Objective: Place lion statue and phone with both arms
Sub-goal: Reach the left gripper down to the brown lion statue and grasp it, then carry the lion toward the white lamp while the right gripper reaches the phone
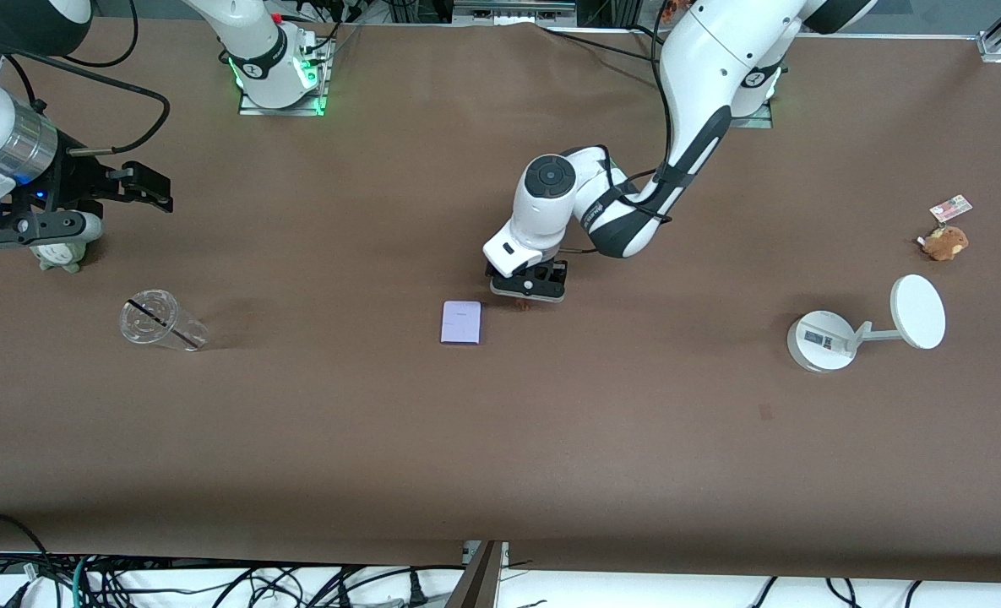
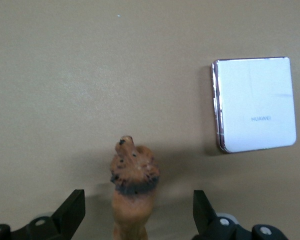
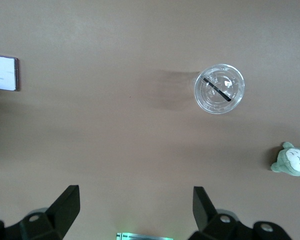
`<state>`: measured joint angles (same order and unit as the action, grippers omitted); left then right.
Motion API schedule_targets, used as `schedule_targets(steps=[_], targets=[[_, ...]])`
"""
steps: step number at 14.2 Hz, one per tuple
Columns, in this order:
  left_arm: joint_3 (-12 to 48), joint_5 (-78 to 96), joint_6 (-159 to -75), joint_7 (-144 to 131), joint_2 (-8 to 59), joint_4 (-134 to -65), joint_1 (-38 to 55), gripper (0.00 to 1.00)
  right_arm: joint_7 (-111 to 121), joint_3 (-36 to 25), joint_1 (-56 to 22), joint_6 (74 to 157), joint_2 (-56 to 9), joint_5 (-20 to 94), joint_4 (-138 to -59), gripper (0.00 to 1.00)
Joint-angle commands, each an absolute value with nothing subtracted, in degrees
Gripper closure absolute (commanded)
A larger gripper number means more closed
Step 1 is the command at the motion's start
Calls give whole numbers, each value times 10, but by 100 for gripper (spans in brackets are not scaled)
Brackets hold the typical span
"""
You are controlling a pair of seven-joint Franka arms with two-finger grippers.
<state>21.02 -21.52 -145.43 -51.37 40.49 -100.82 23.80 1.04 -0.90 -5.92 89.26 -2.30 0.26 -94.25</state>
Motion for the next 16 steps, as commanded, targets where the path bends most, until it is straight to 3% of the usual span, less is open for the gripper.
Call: schedule_targets(steps=[1,3,5,8,16], targets=[[206,-234,-1461,-526,411,-998,243,56,21,-9,-55,883,-27,9,-930,0],[206,-234,-1461,-526,410,-998,239,78,21,-9,-55,883,-27,9,-930,0],[207,-234,-1458,-524,403,-999,235,89,21,-9,-55,883,-27,9,-930,0],[207,-234,-1447,-522,384,-1003,230,92,21,-9,-57,883,-27,9,-930,0],[249,-165,-1249,-363,250,-998,114,92,-16,-8,-95,892,-33,4,-927,0]])
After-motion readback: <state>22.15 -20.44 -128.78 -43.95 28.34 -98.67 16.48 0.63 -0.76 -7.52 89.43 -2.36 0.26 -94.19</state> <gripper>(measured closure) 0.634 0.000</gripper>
